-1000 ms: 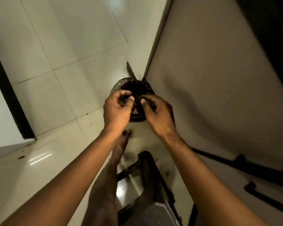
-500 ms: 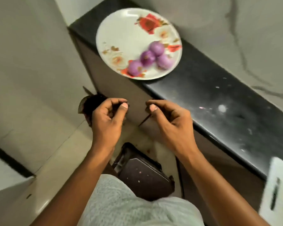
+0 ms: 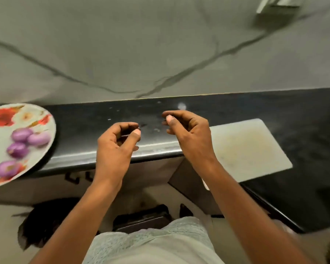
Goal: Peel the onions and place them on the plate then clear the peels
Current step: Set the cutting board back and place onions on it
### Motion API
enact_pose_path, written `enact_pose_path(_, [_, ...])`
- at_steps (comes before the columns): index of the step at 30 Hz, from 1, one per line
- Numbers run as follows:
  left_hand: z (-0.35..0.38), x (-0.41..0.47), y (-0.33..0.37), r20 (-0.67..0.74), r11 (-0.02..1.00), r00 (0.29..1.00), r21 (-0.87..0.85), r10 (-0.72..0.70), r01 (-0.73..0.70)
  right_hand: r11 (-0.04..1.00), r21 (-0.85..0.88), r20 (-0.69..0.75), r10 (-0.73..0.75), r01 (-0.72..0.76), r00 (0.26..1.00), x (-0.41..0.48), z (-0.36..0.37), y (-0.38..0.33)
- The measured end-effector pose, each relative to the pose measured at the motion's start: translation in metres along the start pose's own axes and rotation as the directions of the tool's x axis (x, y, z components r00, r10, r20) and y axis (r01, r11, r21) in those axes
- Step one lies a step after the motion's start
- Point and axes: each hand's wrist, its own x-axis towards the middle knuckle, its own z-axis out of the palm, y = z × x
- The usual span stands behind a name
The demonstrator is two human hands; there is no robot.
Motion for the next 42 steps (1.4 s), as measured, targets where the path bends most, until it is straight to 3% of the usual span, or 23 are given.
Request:
enact_pose_path(5, [0.066,0.006,-0.005,0.169,0.999,0.985,0.025,-0.043,0.039,0.994,-0.040,-0.171,0.093,-0.101,0.981,0.002,-0.066,0.036])
enact_pose_path(13, [0.137,0.006,-0.060,0.355,0.960,0.904,0.226,-0.237,0.163,0.906,-0.293,-0.302,0.216,-0.306,0.928,0.009,-0.148,0.118])
enact_pose_path(16, [0.158,0.003,-0.078,0.379,0.929,0.873,0.320,-0.306,0.187,0.819,-0.410,-0.371,0.251,-0.400,0.894,0.015,-0.180,0.153])
enact_pose_path(19, [0.172,-0.001,-0.093,0.372,0.887,0.842,0.399,-0.390,0.235,0.662,-0.560,-0.430,0.282,-0.499,0.857,0.019,-0.215,0.189])
enact_pose_path(22, [0.183,-0.006,-0.105,0.376,0.852,0.778,0.365,-0.503,0.375,0.517,-0.623,-0.480,0.341,-0.587,0.808,0.025,-0.245,0.210])
enact_pose_path(27, [0.198,-0.009,-0.110,0.409,0.790,0.684,0.195,-0.603,0.581,0.488,-0.605,-0.528,0.346,-0.629,0.776,0.042,-0.273,0.218])
enact_pose_path(35, [0.198,0.000,-0.110,0.323,0.828,0.770,0.089,-0.550,0.553,0.461,-0.537,-0.569,0.420,-0.706,0.707,0.058,-0.286,0.206])
enact_pose_path(39, [0.172,0.022,-0.105,0.254,0.843,0.808,0.072,-0.532,0.532,0.507,-0.435,-0.563,0.492,-0.744,0.664,0.063,-0.279,0.196])
enact_pose_path(42, [0.135,0.043,-0.098,0.202,0.850,0.827,0.088,-0.525,0.519,0.565,-0.387,-0.508,0.529,-0.728,0.680,0.068,-0.258,0.188])
